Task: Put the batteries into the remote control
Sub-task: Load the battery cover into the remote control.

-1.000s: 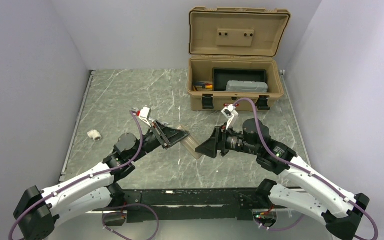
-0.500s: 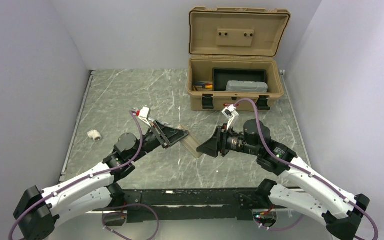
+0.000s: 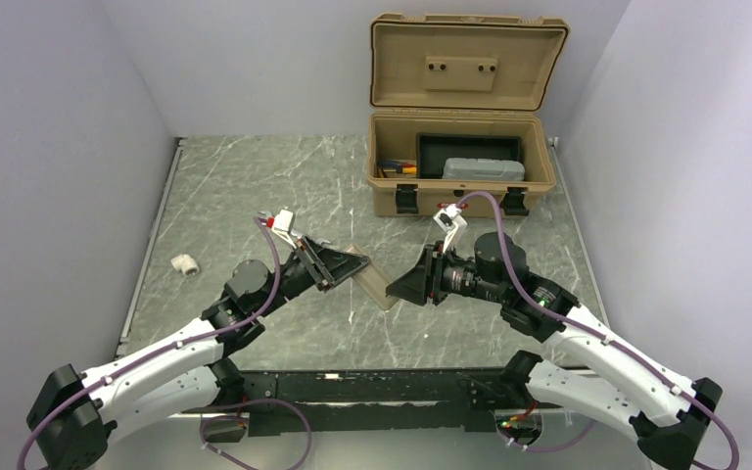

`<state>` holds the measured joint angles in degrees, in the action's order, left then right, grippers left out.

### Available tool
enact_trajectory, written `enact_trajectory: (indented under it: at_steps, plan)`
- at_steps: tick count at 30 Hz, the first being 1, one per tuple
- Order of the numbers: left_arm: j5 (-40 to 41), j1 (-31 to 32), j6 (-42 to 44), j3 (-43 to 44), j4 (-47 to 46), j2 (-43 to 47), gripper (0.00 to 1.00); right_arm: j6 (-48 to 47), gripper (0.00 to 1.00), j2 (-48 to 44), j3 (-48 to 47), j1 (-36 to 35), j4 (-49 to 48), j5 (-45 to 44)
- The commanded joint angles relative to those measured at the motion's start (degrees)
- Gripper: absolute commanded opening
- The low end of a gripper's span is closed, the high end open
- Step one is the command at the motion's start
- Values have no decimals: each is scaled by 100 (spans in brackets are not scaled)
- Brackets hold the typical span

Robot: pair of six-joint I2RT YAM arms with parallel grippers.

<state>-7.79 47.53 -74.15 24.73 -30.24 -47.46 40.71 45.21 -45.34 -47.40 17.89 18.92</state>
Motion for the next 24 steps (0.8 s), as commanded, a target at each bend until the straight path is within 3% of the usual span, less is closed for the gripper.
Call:
enact_trajectory:
  at_steps: [1, 6, 9, 12, 19, 24]
  plan:
    - [17, 3, 26, 273, -373, 45, 0, -88, 40, 56, -140, 2, 30, -188]
    - [19, 1, 116, 264, -269, 27, 0, -184, 71, -20, -216, 7, 94, -366]
    - [-28, 5, 178, 228, -332, -14, 0, -262, 77, -32, -238, 16, 34, -297]
    - [-140, -1, 297, 238, -425, -88, 0, -274, 77, 36, -226, 32, -144, 7]
    - [-407, 7, 433, 288, -823, -226, 0, -137, 61, 128, -99, 110, -576, 488]
    - [-531, 2, 439, 302, -1194, -285, 0, 35, 55, 143, 58, 170, -840, 734]
